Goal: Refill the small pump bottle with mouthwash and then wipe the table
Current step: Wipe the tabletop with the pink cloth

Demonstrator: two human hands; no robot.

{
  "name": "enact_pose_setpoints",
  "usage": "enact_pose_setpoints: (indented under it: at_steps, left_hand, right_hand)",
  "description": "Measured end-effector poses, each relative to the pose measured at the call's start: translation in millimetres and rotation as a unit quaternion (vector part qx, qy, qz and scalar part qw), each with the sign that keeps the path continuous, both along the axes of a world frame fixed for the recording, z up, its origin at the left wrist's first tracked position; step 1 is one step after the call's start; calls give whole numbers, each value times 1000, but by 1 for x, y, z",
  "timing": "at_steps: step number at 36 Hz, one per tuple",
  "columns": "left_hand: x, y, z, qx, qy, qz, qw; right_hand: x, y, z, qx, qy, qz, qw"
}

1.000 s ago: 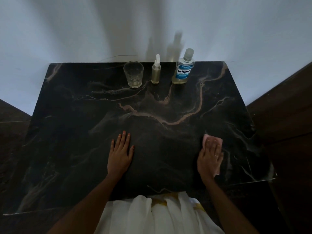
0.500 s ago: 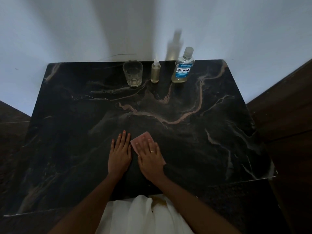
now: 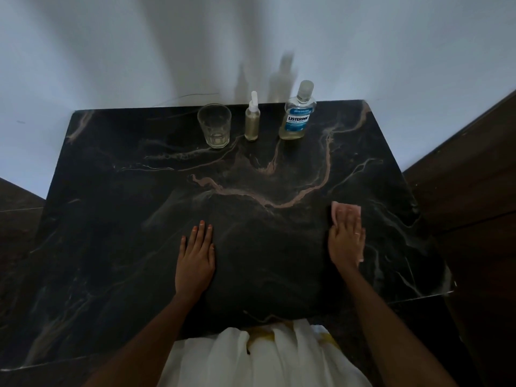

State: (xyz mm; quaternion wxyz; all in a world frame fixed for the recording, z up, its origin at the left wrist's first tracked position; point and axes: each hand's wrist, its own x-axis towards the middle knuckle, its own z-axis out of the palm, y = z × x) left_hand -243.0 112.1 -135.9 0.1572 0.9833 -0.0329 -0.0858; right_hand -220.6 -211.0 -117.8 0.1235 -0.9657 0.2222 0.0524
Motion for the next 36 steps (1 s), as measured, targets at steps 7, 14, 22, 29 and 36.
enact_pose_setpoints:
  at_steps: [7,14,22,29,36]
  left_hand:
    - [0,-1,1,5,1,2,1000]
    - [2,-2,1,-1,-6,9,1000]
    - [1,-1,0,8,-7,0,1000]
    - [0,-1,0,0,-7,3,1000]
    - [1,-1,1,0,-5,2,1000]
  right_hand:
    - [8,36,2,18,-2,-24,1000]
    - [10,137,-3,56,-9,156,986]
    - [-1,173,1,32,20,314,949]
    - [-9,95,-8,15,-7,177,984]
    - [-39,6,-5,-9,-20,-11,1000]
